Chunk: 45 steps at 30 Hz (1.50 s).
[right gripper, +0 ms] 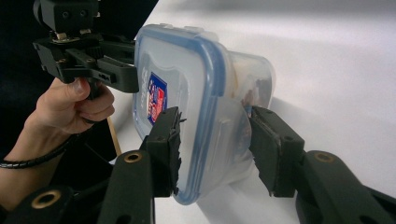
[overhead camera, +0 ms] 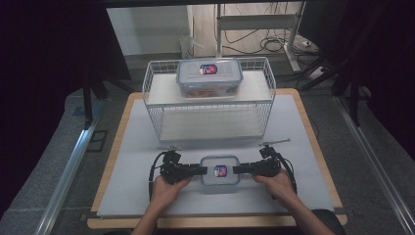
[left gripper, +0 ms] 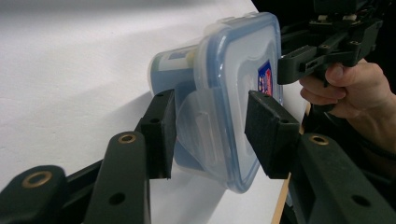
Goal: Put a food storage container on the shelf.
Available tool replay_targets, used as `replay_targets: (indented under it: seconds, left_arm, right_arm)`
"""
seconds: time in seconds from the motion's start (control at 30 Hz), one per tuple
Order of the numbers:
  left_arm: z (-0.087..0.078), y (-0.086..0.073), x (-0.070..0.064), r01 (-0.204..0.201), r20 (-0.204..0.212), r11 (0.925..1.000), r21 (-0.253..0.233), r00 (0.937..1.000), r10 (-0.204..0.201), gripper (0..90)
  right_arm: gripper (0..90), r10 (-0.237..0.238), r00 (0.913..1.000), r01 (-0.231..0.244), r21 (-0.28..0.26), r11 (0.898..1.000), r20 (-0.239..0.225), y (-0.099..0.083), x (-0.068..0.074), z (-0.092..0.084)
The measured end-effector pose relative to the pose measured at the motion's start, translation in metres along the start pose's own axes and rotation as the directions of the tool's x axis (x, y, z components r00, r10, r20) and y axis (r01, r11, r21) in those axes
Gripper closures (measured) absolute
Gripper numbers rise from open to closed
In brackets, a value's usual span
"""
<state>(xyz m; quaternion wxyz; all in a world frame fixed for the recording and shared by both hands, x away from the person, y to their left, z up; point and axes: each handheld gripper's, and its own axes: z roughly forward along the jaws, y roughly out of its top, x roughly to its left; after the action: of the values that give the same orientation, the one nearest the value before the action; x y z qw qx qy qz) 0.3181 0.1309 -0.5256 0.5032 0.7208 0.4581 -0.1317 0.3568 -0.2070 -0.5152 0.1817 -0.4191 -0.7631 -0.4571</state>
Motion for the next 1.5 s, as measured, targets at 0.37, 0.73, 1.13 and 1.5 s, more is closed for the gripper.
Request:
replay_targets:
  seconds: [0.37, 0.73, 1.13, 1.5]
  left_arm:
    - [-0.02, 0.024, -0.018, -0.046, -0.014, 0.9965, -0.07, 0.9989, 0.046, 54.5]
    - [-0.075, 0.108, -0.072, -0.204, -0.072, 0.9631, -0.175, 0.9783, 0.194, 54.5]
    - [-0.114, 0.202, -0.105, -0.269, -0.12, 0.9334, -0.238, 0.9617, 0.247, 54.0]
    - [-0.118, 0.262, -0.098, -0.225, -0.152, 0.9379, -0.264, 0.97, 0.19, 53.1]
  right_arm:
    - [55.8, -0.049, 0.9987, 0.05, -0.077, 0.996, 0.013, 0.015, 0.02, -0.012]
    - [56.0, -0.19, 0.9815, 0.191, -0.189, 0.963, 0.026, 0.091, 0.08, -0.053]
    - [55.5, -0.261, 0.9639, 0.265, -0.285, 0.921, 0.053, 0.183, 0.123, -0.088]
    - [53.5, -0.233, 0.9664, 0.255, -0.29, 0.923, 0.109, 0.248, 0.126, -0.091]
